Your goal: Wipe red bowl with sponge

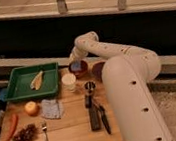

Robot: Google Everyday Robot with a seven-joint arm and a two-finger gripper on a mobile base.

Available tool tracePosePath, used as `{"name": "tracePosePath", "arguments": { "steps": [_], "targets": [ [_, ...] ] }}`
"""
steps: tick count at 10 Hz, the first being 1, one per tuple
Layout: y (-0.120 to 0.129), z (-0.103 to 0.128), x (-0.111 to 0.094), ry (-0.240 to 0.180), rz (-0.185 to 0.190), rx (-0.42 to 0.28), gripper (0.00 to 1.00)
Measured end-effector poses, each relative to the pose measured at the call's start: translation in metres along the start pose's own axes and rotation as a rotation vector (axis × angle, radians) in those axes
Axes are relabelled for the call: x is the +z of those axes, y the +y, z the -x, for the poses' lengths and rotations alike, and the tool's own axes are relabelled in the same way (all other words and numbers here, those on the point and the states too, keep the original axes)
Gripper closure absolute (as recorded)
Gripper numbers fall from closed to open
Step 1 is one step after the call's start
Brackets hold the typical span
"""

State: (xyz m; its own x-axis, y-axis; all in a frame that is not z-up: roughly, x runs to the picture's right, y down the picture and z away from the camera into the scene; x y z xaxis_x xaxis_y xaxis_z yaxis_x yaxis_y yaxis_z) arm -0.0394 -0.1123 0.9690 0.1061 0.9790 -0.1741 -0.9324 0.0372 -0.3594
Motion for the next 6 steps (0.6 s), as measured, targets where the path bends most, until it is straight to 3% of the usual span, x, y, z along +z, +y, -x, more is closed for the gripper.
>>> {"name": "tracePosePath", "arguments": {
  "steps": [3,6],
  "targets": [
    [-0.019,-0.010,-0.011,0.009,-0.041,0.022,1.00],
    [-0.030,0.010,-0.011,-0.021,-0.073,0.018,1.00]
  ]
}}
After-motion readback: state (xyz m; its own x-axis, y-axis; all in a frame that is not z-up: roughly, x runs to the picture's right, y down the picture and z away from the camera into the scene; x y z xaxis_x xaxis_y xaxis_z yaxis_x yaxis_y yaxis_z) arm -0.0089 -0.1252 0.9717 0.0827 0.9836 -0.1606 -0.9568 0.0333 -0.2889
